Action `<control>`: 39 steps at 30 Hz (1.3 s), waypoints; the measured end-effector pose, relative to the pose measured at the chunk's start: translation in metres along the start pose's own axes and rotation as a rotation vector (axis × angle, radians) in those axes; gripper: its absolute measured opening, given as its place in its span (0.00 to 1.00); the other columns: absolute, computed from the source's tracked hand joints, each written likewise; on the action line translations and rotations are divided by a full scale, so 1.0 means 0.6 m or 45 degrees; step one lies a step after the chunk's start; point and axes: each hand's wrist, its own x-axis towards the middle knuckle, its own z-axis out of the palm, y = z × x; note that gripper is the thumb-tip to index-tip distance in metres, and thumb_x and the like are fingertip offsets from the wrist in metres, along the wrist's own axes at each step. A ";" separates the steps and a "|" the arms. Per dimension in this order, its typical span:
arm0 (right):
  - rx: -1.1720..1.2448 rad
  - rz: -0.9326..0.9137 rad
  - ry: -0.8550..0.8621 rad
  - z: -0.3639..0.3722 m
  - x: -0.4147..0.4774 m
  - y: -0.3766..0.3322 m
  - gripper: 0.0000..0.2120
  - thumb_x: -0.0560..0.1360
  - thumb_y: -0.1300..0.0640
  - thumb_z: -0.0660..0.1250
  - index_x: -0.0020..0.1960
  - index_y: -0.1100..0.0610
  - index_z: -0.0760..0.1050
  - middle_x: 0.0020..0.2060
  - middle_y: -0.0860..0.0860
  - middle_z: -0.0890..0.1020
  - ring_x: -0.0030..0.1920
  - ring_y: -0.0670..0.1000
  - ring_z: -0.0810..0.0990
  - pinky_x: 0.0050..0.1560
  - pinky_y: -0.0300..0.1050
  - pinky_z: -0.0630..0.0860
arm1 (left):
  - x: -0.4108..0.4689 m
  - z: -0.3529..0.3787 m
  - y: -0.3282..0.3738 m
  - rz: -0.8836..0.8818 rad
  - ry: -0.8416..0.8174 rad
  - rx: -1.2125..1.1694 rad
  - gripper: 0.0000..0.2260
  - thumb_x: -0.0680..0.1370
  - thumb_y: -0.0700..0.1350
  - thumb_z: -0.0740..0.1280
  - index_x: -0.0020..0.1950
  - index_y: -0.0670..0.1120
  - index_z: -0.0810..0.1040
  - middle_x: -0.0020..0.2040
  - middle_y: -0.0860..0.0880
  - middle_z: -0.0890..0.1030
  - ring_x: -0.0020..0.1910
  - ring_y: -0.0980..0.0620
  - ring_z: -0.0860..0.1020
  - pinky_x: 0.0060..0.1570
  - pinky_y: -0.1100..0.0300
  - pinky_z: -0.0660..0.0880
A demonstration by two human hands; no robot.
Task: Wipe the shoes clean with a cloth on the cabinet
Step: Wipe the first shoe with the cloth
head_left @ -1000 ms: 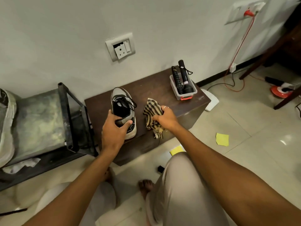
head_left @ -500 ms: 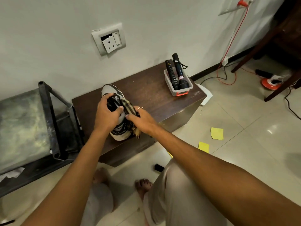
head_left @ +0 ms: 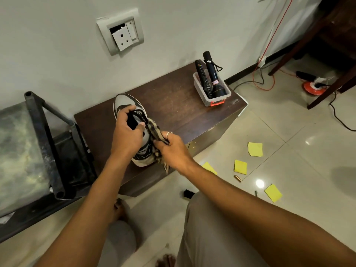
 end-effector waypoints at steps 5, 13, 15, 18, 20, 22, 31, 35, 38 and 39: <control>-0.108 -0.063 0.033 0.014 0.044 -0.021 0.11 0.81 0.63 0.62 0.52 0.53 0.83 0.43 0.50 0.84 0.45 0.49 0.82 0.45 0.48 0.80 | -0.003 -0.009 0.003 -0.025 0.009 -0.039 0.22 0.80 0.39 0.67 0.63 0.67 0.70 0.65 0.58 0.76 0.62 0.60 0.75 0.67 0.49 0.75; -0.099 -0.122 0.009 -0.004 0.028 -0.019 0.13 0.81 0.64 0.62 0.50 0.51 0.82 0.37 0.45 0.82 0.36 0.39 0.79 0.37 0.42 0.76 | 0.002 -0.001 0.006 -0.056 -0.008 -0.040 0.22 0.81 0.39 0.66 0.63 0.68 0.70 0.64 0.58 0.77 0.61 0.59 0.77 0.66 0.51 0.75; -0.119 -0.145 0.032 0.005 0.050 -0.029 0.14 0.81 0.65 0.61 0.50 0.50 0.82 0.37 0.42 0.81 0.36 0.38 0.78 0.38 0.37 0.74 | 0.000 -0.001 0.009 -0.064 -0.003 -0.035 0.24 0.81 0.39 0.66 0.59 0.72 0.70 0.62 0.59 0.78 0.61 0.60 0.77 0.66 0.49 0.75; -0.077 -0.101 0.016 0.009 0.024 -0.015 0.14 0.81 0.64 0.61 0.49 0.50 0.82 0.37 0.46 0.81 0.35 0.41 0.79 0.35 0.37 0.74 | -0.001 -0.002 0.008 -0.072 0.009 -0.038 0.23 0.81 0.39 0.65 0.61 0.69 0.70 0.63 0.58 0.78 0.61 0.60 0.77 0.66 0.50 0.75; -0.023 -0.027 -0.007 0.004 -0.009 0.002 0.11 0.82 0.62 0.63 0.52 0.50 0.83 0.41 0.49 0.82 0.37 0.43 0.80 0.36 0.35 0.74 | -0.001 -0.001 0.007 -0.071 0.003 -0.030 0.22 0.81 0.39 0.65 0.66 0.65 0.70 0.64 0.56 0.78 0.60 0.61 0.77 0.66 0.53 0.75; -0.016 0.017 -0.003 0.000 -0.005 0.007 0.11 0.82 0.61 0.63 0.55 0.52 0.83 0.43 0.49 0.83 0.40 0.44 0.80 0.39 0.35 0.75 | 0.001 -0.001 0.007 -0.073 -0.001 -0.023 0.22 0.82 0.39 0.65 0.66 0.65 0.69 0.64 0.56 0.78 0.60 0.61 0.77 0.66 0.52 0.75; -0.042 0.002 -0.027 0.005 -0.001 -0.009 0.14 0.82 0.62 0.62 0.49 0.46 0.81 0.32 0.41 0.81 0.33 0.38 0.79 0.34 0.33 0.73 | 0.001 -0.001 0.010 -0.085 0.017 -0.034 0.22 0.82 0.38 0.65 0.67 0.63 0.69 0.62 0.59 0.77 0.59 0.64 0.76 0.65 0.53 0.75; -0.095 0.060 0.011 -0.002 -0.002 0.003 0.12 0.81 0.62 0.62 0.48 0.51 0.82 0.35 0.45 0.83 0.35 0.45 0.80 0.35 0.41 0.77 | 0.001 0.002 0.014 -0.095 0.000 -0.015 0.21 0.82 0.39 0.65 0.68 0.62 0.69 0.60 0.61 0.77 0.57 0.64 0.77 0.62 0.56 0.76; -0.097 0.124 0.116 0.012 0.020 0.004 0.12 0.80 0.62 0.61 0.50 0.53 0.83 0.40 0.50 0.86 0.42 0.51 0.84 0.44 0.50 0.83 | -0.002 0.001 0.016 -0.092 0.014 -0.012 0.21 0.82 0.39 0.65 0.68 0.61 0.69 0.59 0.62 0.77 0.56 0.67 0.76 0.61 0.59 0.75; -0.089 0.145 0.125 0.019 0.011 0.003 0.11 0.80 0.61 0.62 0.49 0.52 0.82 0.40 0.52 0.86 0.41 0.53 0.84 0.43 0.51 0.83 | -0.002 0.000 0.015 -0.088 0.013 -0.012 0.21 0.82 0.39 0.65 0.68 0.61 0.69 0.60 0.61 0.77 0.56 0.66 0.76 0.62 0.58 0.75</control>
